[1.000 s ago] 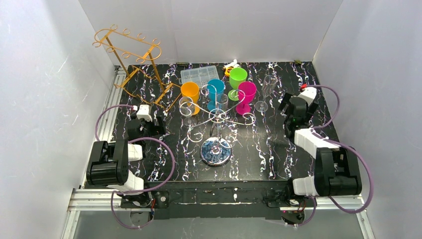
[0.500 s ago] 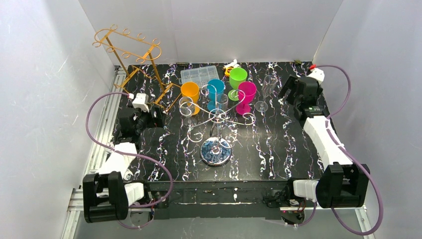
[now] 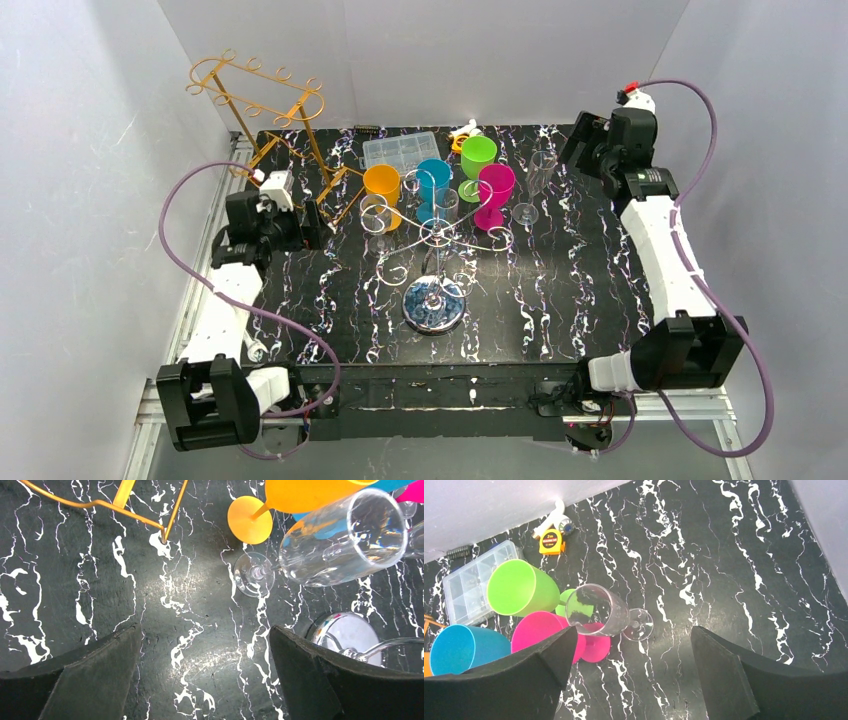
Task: Place the wine glass upside down on the wine glass rack
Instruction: Pick up the wine glass at the center of the board.
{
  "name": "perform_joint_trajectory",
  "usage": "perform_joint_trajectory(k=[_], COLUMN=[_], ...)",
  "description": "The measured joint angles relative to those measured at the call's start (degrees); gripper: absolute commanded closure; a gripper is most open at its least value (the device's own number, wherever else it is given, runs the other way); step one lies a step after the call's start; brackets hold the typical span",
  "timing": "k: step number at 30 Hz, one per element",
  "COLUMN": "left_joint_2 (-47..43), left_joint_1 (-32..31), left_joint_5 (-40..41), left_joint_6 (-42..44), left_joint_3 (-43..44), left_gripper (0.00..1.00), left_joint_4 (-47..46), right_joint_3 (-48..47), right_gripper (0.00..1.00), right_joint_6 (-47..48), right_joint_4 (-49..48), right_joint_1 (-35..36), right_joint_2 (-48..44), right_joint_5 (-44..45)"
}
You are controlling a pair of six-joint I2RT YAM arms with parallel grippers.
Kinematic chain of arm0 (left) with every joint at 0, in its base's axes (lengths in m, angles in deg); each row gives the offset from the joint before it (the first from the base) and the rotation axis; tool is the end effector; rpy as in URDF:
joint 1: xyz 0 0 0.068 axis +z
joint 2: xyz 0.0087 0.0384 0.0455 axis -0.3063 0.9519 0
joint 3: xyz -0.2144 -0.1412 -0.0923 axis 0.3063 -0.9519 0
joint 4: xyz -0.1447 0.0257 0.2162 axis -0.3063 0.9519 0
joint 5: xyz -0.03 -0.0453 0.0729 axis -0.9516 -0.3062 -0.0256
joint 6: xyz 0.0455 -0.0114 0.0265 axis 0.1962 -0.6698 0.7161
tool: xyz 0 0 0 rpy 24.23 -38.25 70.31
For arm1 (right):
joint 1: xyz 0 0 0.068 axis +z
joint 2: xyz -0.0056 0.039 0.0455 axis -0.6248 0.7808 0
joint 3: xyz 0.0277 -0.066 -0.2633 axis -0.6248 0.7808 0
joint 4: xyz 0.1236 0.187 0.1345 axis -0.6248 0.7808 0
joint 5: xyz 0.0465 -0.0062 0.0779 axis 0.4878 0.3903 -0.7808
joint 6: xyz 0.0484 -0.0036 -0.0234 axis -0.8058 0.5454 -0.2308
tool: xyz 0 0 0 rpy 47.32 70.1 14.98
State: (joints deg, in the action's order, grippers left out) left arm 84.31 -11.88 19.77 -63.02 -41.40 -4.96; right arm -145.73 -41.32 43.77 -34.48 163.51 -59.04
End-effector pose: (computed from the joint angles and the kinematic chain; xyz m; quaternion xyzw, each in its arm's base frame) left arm 0.2480 0.0111 0.2778 0.0437 0.8489 -0.1685 0.4991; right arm 0.3084 0.0168 0.3921 0.1556 0.8171 0.0475 0.5530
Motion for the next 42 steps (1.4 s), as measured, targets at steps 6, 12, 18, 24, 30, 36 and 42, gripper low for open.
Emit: perform_joint_trajectory(k=[6,12,18,24,30,36,42], left_joint_2=[0.2,-2.0,-3.2,-3.3,-3.9,-4.8,-4.8], left_joint_1=[0.0,0.0,0.0,0.0,0.0,0.0,0.0], left_joint_5=[0.4,0.3,1.5,1.2,1.1,1.1,0.4], left_joint_6=[0.3,-1.2,-2.2,-2.0,-1.0,-0.2,-0.4], left_joint_3=[6.0,6.3,6.9,6.9,7.9,8.1,14.1], left_gripper=[0.01,0.01,0.01,0.01,0.01,0.01,0.01], left_joint_4=[8.8,11.9,12.4,13.8,15.0,16.1,20.8], right_joint_3=[-9.4,-13.7,-17.0,-18.9,-18.9,-19.0,-19.8], right_gripper=[0.19,0.22,0.29,0.34,0.48,0.79,0.99], right_joint_6=[-0.6,-1.5,-2.3,-3.2,-3.9,-4.1,-3.2], right_joint_4=[7.6,11.6,14.2,15.9,16.6,16.7,17.8], right_joint_1=[0.0,0.0,0.1,0.7,1.3,1.5,1.5], right_joint_2=[8.0,12.5,16.5,21.3,23.1,23.6,23.9], right_joint_5=[-1.5,-3.5,-4.8,-4.8,-4.5,-4.1,-1.8])
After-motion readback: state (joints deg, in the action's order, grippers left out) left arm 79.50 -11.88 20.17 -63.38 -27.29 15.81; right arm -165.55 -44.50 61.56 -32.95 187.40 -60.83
